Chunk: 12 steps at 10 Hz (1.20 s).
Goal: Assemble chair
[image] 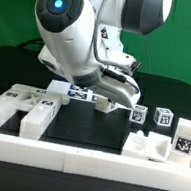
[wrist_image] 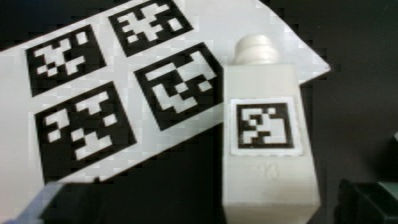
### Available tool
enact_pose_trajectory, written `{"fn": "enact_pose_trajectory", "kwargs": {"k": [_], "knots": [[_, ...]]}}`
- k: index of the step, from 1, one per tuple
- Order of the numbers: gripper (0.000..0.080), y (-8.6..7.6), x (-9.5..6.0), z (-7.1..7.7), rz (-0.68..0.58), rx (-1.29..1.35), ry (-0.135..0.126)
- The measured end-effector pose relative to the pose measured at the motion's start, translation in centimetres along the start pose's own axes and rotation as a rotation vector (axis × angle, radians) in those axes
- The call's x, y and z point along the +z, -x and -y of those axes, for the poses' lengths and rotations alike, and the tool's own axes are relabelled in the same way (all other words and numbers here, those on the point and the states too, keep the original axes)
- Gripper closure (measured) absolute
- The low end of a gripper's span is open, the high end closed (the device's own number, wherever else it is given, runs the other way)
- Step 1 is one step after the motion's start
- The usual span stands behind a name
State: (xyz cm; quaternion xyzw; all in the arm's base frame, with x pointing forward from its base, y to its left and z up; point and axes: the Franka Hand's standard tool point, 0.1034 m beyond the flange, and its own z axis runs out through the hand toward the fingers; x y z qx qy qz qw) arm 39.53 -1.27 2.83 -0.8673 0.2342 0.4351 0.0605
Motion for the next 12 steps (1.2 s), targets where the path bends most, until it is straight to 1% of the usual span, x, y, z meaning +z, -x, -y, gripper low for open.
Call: {"fn": "enact_pose_trajectory", "kwargs": {"k": [1, 3, 7, 10, 12], "knots": [[0.0150, 0.0, 0.1, 0.0, -0.001, 0.002, 0.001], [0.0150, 0.0, 0.8, 0.6, -0.014, -0.004, 0.010], [0.0150, 0.2, 1.6, 1.2, -0.012, -0.017, 0.020], [0.0150, 0.2, 2.6, 1.1, -0.013, -0.015, 0.026], [0.0150, 0.1, 2.9, 1.0, -0.010, -0.014, 0.028]]}}
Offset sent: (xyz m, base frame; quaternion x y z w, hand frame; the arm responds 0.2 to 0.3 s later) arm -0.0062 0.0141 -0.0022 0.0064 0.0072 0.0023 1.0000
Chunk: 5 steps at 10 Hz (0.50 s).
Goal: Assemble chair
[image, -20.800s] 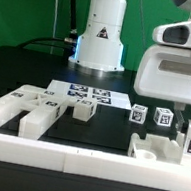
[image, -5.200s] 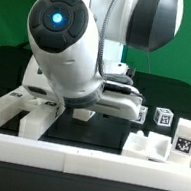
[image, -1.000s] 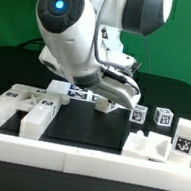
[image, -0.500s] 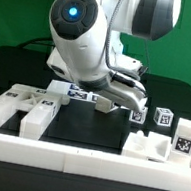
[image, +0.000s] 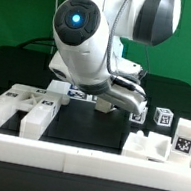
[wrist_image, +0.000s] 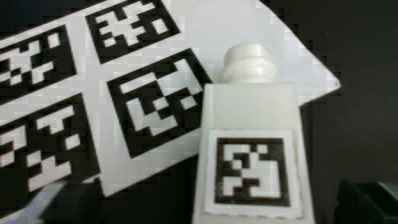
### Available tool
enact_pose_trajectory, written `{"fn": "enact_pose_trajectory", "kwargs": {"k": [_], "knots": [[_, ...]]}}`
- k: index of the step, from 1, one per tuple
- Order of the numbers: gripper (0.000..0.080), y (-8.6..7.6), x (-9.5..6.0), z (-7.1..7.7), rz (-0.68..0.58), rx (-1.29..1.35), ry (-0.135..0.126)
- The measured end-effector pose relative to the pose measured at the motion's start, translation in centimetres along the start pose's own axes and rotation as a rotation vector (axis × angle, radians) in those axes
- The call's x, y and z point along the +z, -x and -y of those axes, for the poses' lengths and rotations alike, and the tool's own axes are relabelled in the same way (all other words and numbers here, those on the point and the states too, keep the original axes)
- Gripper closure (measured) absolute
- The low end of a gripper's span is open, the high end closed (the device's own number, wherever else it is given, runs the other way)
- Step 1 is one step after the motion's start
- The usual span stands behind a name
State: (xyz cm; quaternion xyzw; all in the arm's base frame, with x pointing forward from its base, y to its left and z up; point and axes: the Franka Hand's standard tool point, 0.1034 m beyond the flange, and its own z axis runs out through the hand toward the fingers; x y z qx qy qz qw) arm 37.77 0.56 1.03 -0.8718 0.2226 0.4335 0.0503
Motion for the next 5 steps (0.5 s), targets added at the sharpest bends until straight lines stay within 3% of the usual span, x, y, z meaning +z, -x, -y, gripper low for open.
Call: {"fn": "enact_pose_trajectory", "kwargs": {"k": [2, 4, 5], "knots": [[0.0165, -0.04, 0.06, -0.01, 0.001, 0.000, 0.001], [0.0516, -0.05, 0.08, -0.02, 0.001, 0.000, 0.001], [0.0516, -0.05, 0.08, -0.02, 0.002, 0.000, 0.001]]}}
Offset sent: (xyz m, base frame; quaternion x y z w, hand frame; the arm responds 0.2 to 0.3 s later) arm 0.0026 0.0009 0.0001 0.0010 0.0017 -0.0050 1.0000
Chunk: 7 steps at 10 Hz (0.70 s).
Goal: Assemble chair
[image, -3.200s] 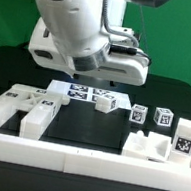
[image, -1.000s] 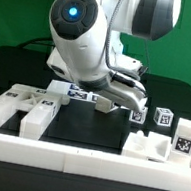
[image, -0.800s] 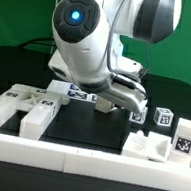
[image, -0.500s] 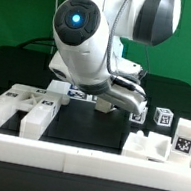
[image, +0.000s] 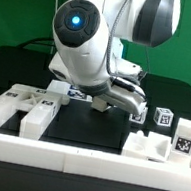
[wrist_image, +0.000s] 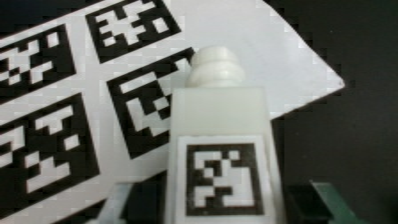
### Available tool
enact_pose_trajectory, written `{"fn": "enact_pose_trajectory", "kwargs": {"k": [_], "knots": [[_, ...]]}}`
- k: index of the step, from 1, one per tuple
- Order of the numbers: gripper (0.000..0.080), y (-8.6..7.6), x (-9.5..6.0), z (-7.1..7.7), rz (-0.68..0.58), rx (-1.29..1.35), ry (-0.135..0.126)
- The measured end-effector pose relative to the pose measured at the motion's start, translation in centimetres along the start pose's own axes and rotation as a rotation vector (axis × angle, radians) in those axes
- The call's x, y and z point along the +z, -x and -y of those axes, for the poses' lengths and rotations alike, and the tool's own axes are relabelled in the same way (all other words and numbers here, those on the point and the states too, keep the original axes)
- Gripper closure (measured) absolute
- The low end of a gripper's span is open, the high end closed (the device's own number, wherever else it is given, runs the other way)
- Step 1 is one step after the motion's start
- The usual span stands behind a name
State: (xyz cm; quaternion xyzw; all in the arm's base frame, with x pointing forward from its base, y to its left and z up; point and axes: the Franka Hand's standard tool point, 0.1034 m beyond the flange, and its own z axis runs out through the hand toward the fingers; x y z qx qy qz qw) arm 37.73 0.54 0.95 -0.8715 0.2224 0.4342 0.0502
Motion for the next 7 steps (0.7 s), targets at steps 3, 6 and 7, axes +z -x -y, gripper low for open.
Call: {"fn": "enact_pose_trajectory", "kwargs": {"k": [3, 6, 7], "knots": [[0.0511, 0.0, 0.0, 0.0, 0.000, -0.002, 0.000], [0.0511, 0.2, -1.8, 0.0, 0.011, -0.023, -0.002], [0.0511, 0.6, -3.0, 0.3, 0.022, -0.030, -0.003]]}}
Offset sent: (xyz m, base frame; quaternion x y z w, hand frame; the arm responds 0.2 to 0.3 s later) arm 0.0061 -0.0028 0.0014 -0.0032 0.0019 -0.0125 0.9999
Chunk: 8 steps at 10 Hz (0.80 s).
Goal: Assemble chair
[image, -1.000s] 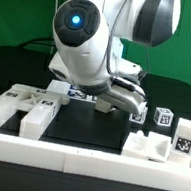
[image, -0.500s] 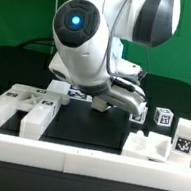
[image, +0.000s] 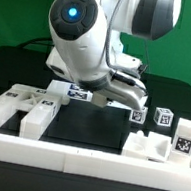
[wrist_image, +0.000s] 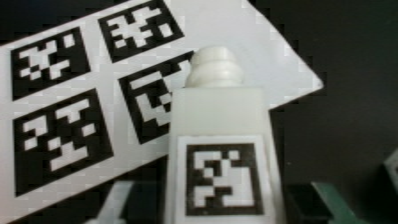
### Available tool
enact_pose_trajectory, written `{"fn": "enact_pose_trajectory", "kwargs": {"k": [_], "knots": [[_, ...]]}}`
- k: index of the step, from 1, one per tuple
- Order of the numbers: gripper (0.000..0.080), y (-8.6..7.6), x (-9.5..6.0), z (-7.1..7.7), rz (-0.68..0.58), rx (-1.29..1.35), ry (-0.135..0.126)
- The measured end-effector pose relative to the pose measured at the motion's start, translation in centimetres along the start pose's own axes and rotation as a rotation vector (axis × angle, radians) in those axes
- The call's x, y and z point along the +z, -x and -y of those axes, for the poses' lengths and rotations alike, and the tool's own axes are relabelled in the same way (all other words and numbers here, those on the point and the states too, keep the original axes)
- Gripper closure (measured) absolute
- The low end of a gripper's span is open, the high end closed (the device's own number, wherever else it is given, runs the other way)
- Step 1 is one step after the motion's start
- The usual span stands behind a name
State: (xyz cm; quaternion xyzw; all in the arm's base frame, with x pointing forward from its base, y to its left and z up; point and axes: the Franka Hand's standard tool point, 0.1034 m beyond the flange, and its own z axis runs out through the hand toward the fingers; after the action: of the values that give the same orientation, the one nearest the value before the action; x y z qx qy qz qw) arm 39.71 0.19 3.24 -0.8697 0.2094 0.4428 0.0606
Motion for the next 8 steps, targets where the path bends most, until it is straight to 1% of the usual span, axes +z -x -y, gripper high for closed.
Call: {"fn": "enact_pose_trajectory", "kwargs": {"k": [3, 4, 5, 7, 8], "knots": [[0.0509, 1.2, -4.0, 1.0, 0.014, -0.024, -0.009], [0.0509, 1.3, -4.8, 1.2, 0.011, -0.030, -0.011], [0.0509, 1.0, -4.6, 1.2, -0.002, -0.028, -0.011], [0.0509, 0.8, -4.6, 1.3, -0.022, -0.029, -0.013], [0.0509, 0.3, -4.8, 1.5, -0.061, -0.032, -0.017]]}}
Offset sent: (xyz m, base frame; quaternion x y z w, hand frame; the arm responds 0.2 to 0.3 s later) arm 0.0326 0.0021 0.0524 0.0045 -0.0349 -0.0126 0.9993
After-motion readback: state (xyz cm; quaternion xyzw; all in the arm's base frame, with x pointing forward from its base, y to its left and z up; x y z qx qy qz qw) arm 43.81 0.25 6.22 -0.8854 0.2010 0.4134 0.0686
